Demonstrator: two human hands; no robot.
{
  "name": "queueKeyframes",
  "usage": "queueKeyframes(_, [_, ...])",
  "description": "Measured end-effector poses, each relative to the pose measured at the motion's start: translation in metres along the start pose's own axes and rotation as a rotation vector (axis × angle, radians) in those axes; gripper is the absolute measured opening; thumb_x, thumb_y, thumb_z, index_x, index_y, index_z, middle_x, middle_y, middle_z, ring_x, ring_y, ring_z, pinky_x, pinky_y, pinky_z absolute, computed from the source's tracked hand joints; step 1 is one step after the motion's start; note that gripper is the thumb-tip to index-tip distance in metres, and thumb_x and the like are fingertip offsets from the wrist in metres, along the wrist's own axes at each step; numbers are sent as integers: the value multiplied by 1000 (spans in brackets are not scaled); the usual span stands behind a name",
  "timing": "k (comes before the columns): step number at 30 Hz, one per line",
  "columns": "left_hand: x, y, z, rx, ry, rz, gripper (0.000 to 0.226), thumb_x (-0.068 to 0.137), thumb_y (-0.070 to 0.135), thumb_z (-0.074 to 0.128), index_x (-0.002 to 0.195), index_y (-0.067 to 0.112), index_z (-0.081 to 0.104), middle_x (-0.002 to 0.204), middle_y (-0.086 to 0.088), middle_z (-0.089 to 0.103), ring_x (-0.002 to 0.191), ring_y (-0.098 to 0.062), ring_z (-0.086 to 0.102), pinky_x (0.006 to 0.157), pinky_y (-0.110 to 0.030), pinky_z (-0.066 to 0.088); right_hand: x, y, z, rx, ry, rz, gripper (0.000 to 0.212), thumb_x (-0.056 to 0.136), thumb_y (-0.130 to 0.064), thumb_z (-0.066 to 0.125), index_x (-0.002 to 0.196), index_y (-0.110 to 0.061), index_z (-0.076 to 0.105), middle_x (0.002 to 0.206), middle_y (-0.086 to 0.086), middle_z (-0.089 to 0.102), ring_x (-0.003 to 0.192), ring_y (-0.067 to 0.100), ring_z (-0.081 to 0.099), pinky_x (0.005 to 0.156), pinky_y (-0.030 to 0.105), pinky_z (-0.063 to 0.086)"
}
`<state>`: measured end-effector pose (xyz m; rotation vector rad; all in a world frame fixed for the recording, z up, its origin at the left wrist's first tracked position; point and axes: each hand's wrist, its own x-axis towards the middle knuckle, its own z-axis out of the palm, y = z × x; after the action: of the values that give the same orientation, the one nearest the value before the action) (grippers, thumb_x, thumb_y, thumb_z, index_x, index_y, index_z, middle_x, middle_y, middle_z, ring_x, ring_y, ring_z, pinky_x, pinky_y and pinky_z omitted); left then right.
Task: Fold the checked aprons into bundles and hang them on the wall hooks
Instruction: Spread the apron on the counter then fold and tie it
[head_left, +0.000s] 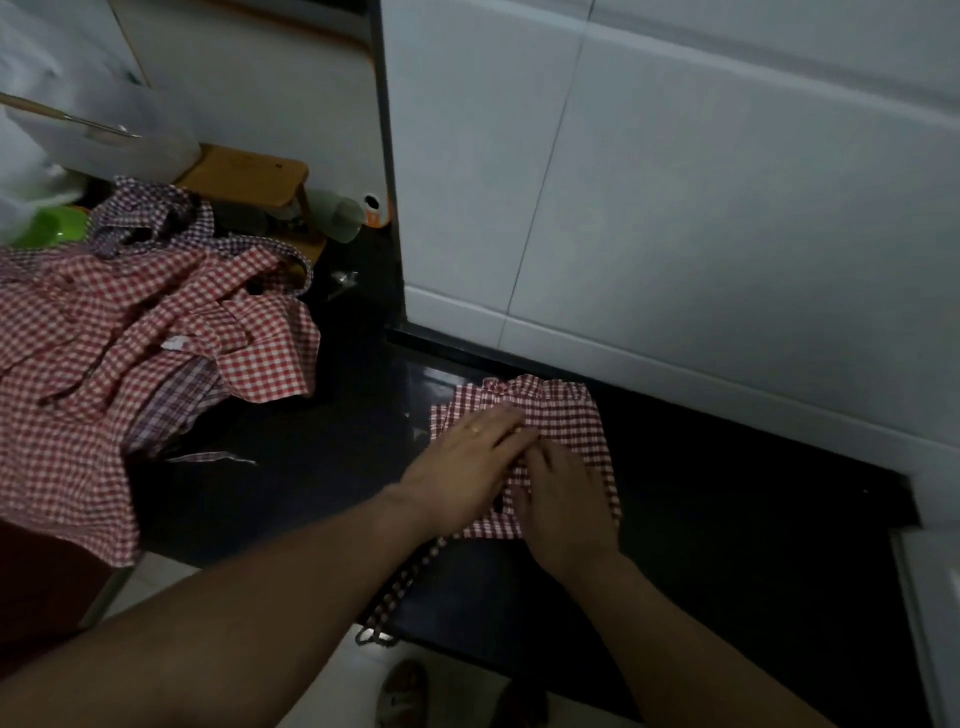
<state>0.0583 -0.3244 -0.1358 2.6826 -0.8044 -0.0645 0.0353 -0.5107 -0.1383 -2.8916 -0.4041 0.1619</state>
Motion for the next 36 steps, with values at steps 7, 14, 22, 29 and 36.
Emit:
queueKeyframes(7, [-3,-24,11,78,-259,-90,67,108,53,33,166,30,8,174,3,1,160,-20,-3,130,-45,6,-8,15,3,28,-85,-39,51,102,-30,51,152,-25,41,157,0,42,145,19,39,121,43,28])
queueKeyframes(14, [-9,-15,-19,153,-248,-139,71,86,70,61,143,33,43,143,-6,43,131,-28,42,107,-46,36,-87,-61,-8,222,-260,263,43,95,-63,49,104,-23,60,106,-2,68,97,21,68,76,32,48])
queueKeyframes(22, [-30,-15,-17,-12,-307,-413,70,82,72,65,134,32,41,136,-10,53,110,-29,60,89,-43,53,-106,-63,15,304,-294,466,21,94,-35,55,107,-19,62,115,6,70,107,27,68,81,35,51])
queueKeyframes(29, [-30,12,-13,-78,-195,-471,58,87,72,59,120,27,46,116,1,58,96,-18,56,79,-36,47,-84,6,-6,629,-244,688,15,97,-19,59,86,-14,50,83,5,64,74,18,60,62,33,46])
queueKeyframes(36, [-28,17,5,129,-282,-133,79,87,76,51,153,38,32,137,-1,41,124,-25,45,102,-44,40,-70,39,-18,909,-366,861,13,102,-17,51,100,-9,61,81,10,59,62,19,55,51,28,48])
